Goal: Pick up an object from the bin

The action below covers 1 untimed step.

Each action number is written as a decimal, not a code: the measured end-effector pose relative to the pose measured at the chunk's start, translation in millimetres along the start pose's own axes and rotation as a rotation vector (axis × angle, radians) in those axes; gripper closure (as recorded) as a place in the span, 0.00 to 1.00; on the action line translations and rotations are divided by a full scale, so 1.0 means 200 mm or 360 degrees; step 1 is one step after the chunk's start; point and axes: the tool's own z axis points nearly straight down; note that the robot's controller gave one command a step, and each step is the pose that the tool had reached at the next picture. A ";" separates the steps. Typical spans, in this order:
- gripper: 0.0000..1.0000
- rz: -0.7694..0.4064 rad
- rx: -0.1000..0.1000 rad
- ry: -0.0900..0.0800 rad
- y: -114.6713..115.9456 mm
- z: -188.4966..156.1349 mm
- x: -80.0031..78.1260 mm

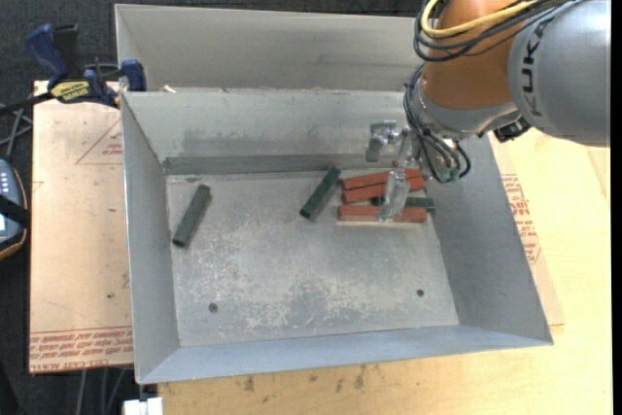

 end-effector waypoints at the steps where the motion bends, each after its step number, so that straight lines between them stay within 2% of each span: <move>1: 0.00 0.0436 0.0002 0.0011 -0.10 0.11 -0.01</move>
Offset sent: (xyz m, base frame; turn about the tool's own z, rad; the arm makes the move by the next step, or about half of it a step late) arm -0.0074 -0.0274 -0.0395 0.2751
